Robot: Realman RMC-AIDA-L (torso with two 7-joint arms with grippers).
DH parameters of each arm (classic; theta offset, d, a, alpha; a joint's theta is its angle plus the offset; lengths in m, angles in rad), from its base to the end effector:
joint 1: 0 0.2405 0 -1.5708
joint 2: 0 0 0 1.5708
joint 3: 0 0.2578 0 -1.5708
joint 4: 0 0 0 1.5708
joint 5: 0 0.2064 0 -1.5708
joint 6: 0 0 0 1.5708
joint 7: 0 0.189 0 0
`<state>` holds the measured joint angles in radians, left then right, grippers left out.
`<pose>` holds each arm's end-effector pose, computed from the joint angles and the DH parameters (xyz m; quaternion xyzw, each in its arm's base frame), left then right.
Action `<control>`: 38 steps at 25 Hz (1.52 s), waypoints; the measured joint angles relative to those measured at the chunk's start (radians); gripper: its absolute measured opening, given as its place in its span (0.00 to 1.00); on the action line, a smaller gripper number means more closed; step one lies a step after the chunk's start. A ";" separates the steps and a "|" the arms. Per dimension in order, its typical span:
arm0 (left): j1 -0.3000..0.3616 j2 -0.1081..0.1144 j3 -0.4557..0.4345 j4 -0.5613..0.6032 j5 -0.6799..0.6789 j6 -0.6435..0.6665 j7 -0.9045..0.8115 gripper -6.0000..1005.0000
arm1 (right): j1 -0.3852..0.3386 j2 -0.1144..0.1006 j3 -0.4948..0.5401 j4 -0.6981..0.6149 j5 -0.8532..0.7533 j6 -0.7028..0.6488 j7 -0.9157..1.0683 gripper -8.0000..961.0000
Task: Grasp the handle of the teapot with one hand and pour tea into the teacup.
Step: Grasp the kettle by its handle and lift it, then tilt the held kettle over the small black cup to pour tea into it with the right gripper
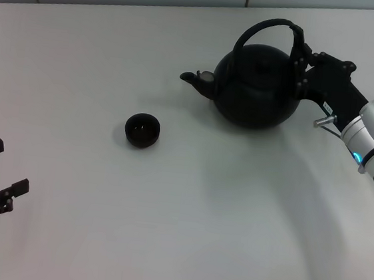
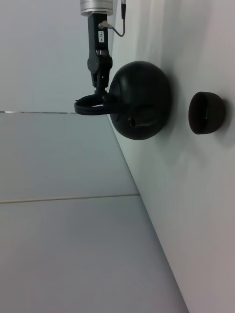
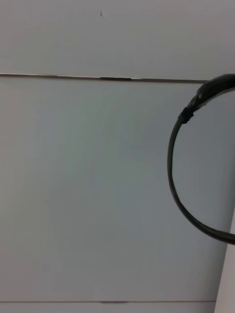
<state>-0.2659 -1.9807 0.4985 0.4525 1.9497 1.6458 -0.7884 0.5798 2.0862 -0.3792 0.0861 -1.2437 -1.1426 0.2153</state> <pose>-0.3400 0.2626 -0.0029 -0.9225 -0.1325 -0.2436 0.2683 0.2955 0.3878 -0.0566 -0.7741 0.2106 0.2761 0.5293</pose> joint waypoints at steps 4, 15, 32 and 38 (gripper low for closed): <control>0.000 -0.004 0.000 0.000 0.000 0.000 0.000 0.82 | 0.001 0.000 0.000 -0.001 0.000 -0.009 0.005 0.08; -0.011 -0.011 0.000 0.000 0.003 0.000 0.001 0.82 | -0.010 0.000 0.002 -0.013 0.004 -0.039 0.012 0.08; -0.014 -0.016 -0.009 0.000 0.000 0.000 0.002 0.82 | 0.035 -0.006 -0.145 -0.194 -0.085 -0.034 0.173 0.08; -0.015 -0.021 -0.009 0.000 0.000 0.000 0.002 0.82 | 0.059 -0.008 -0.237 -0.253 -0.085 0.009 0.220 0.08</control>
<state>-0.2809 -2.0014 0.4893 0.4525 1.9495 1.6461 -0.7869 0.6389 2.0783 -0.6160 -0.1672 -1.3287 -1.1332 0.4352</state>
